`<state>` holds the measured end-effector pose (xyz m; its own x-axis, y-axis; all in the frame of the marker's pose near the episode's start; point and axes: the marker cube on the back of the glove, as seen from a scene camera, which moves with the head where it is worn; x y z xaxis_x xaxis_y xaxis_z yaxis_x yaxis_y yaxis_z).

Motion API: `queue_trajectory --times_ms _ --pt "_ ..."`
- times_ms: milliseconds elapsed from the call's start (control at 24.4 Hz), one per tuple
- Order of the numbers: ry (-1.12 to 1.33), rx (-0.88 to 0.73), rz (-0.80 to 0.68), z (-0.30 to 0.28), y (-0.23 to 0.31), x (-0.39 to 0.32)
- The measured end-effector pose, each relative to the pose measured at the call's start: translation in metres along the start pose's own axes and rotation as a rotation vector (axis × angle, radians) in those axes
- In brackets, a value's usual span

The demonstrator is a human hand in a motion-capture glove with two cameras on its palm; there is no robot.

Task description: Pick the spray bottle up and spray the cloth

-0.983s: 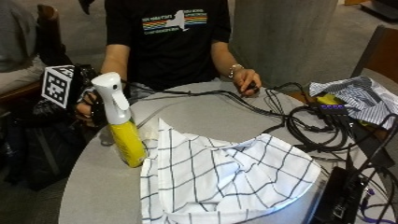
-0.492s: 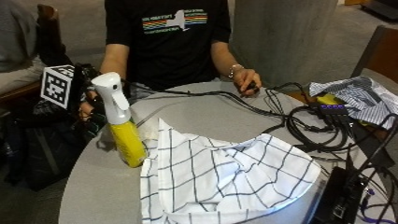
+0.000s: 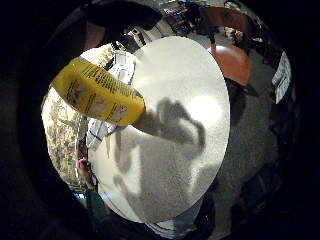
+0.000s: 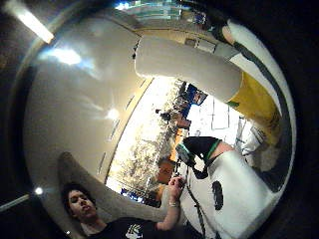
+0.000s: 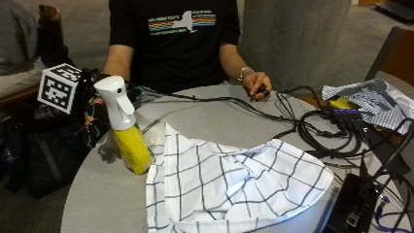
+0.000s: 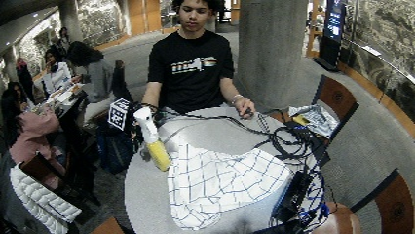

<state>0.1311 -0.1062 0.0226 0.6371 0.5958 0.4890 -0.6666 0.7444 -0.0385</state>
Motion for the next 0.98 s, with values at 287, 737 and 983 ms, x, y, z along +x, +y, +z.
queue_trajectory --times_ms 287,737,983 --pt "0.005 -0.007 0.003 -0.001 0.001 0.002" --pt "-0.001 -0.017 0.03 0.011 -0.014 0.005" --pt "-0.035 -0.027 0.058 0.026 -0.032 0.004"
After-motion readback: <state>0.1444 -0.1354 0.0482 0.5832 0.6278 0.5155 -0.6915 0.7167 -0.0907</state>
